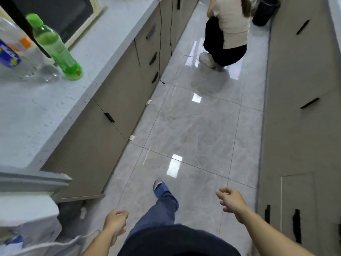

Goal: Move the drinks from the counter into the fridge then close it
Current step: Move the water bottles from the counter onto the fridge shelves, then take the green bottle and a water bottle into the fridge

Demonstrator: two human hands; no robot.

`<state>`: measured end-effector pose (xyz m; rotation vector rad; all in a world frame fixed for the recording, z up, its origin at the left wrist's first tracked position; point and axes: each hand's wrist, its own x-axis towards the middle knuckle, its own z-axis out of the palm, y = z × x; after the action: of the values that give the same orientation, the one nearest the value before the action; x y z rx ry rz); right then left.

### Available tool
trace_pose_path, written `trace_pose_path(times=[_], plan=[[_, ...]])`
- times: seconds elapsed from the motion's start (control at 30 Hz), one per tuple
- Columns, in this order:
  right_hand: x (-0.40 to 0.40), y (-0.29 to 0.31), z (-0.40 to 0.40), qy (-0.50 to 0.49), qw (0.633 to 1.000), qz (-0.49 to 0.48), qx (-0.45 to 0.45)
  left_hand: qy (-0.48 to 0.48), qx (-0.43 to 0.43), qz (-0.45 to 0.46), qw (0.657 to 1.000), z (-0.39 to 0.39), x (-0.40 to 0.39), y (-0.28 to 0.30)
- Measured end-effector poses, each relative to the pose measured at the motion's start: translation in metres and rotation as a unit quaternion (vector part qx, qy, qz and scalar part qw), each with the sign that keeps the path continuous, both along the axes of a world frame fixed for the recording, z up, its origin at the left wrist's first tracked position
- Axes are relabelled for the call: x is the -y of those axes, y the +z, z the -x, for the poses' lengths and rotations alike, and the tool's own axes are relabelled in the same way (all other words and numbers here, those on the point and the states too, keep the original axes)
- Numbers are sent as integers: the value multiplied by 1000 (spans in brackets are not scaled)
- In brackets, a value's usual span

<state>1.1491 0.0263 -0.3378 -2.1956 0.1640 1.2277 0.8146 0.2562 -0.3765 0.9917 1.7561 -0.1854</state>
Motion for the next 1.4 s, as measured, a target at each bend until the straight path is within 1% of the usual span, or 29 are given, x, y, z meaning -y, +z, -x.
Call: trace_pose_path(times=[0.07, 0.17, 0.3, 0.43, 0.53, 0.6, 0.67, 0.77, 0.83, 0.9, 0.97, 1.03, 1.17, 1.3, 1.33, 1.4], plan=[[-22, 6, -16, 22, 999, 26, -2, 19, 13, -11, 1000, -25, -22, 8], [-68, 14, -51, 57, 998, 38, 0, 48, 57, -44, 996, -66, -63, 23], [-129, 18, -91, 100, 994, 49, 19, 122, 96, -78, 985, -107, -103, 45], [-203, -3, -126, 148, 986, 41, 69, 219, 124, -143, 957, -137, -137, 60], [-274, -9, -143, 218, 975, 11, 34, 276, 116, -193, 934, -150, -158, 84], [-329, 3, -145, 266, 963, -20, 26, 309, 105, -226, 918, -157, -172, 103], [-385, 23, -140, 318, 945, -75, 18, 334, 85, -266, 900, -164, -187, 120], [-465, 58, -117, 402, 894, -199, 9, 355, 81, -317, 876, -170, -210, 142], [-508, 88, -95, 429, 860, -277, 1, 374, 83, -337, 860, -170, -219, 155], [-549, 120, -71, 453, 822, -344, 20, 394, 84, -363, 840, -166, -224, 166], [-588, 143, -45, 468, 790, -394, 35, 417, 84, -391, 816, -161, -230, 177], [-620, 156, -21, 470, 770, -430, 37, 445, 82, -412, 791, -153, -237, 183], [-670, 163, 13, 463, 749, -467, 82, 479, 76, -442, 755, -137, -250, 190], [-696, 163, 40, 459, 739, -486, 88, 510, 72, -452, 728, -113, -269, 192], [-700, 162, 45, 457, 740, -484, 94, 518, 69, -451, 723, -106, -274, 192], [-702, 160, 54, 432, 757, -477, 114, 533, 60, -444, 718, -91, -284, 192]])
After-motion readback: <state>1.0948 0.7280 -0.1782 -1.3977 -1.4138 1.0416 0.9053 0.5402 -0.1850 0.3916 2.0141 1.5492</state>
